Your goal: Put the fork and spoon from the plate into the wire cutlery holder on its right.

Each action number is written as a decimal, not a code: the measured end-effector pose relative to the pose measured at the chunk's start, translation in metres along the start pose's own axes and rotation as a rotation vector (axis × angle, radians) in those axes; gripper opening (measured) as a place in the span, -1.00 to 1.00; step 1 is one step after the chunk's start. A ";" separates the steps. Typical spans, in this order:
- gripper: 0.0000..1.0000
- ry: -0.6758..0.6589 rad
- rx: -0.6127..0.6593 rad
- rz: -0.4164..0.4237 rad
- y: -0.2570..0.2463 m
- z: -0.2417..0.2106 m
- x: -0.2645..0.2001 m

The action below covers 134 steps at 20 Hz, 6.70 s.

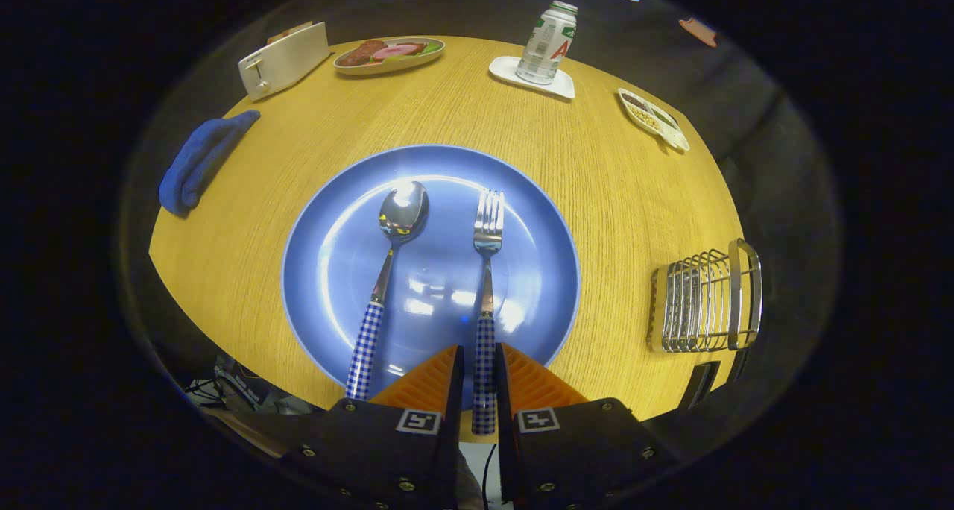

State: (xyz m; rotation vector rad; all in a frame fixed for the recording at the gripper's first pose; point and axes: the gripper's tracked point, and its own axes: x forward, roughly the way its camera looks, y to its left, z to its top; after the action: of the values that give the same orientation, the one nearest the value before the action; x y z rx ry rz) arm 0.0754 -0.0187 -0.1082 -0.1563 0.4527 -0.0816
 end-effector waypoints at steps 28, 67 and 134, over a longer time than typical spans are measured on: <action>-0.99 0.480 0.017 0.193 -0.206 -0.056 -0.151; -0.23 0.589 0.161 0.185 -0.245 0.012 -0.111; -0.35 0.356 0.060 0.288 0.068 0.008 -0.001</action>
State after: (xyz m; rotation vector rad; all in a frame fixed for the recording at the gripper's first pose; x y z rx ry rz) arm 0.0810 0.0494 -0.1124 -0.0148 0.8220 0.1629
